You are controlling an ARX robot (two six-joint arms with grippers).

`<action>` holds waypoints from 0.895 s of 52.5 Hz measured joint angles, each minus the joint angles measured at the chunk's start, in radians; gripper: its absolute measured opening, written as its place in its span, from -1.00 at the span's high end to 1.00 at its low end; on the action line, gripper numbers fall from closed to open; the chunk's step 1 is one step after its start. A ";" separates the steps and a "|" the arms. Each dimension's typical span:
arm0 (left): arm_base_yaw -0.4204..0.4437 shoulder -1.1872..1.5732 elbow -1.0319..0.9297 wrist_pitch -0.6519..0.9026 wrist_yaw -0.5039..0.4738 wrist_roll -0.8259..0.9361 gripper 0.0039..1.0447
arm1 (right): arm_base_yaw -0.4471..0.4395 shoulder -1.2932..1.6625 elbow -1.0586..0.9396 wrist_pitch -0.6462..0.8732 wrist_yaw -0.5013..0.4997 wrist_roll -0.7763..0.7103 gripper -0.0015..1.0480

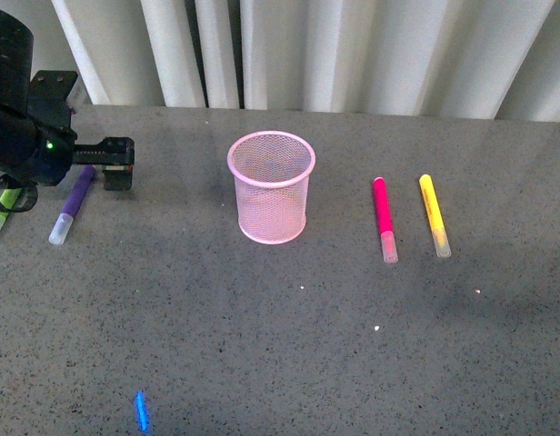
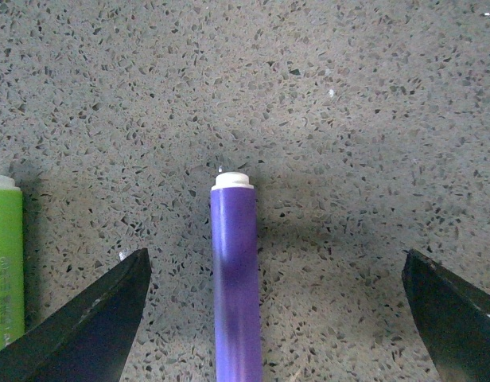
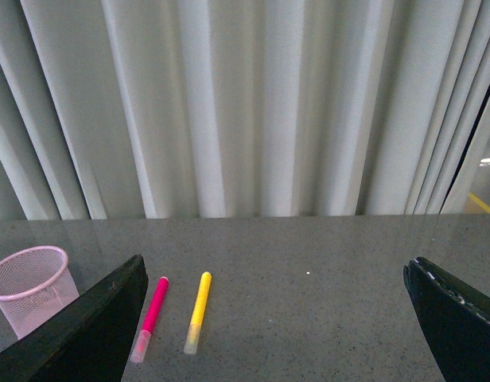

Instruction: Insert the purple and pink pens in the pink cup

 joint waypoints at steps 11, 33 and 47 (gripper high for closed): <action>0.004 0.037 0.035 -0.012 -0.008 -0.003 -0.88 | 0.000 0.000 0.000 0.000 0.000 0.000 -0.87; -0.011 0.054 0.078 -0.066 -0.006 -0.031 0.18 | 0.000 0.000 0.000 0.000 0.000 0.000 -0.87; -0.009 0.047 0.069 -0.067 0.020 -0.035 0.75 | 0.000 0.000 0.000 0.000 0.000 0.000 -0.87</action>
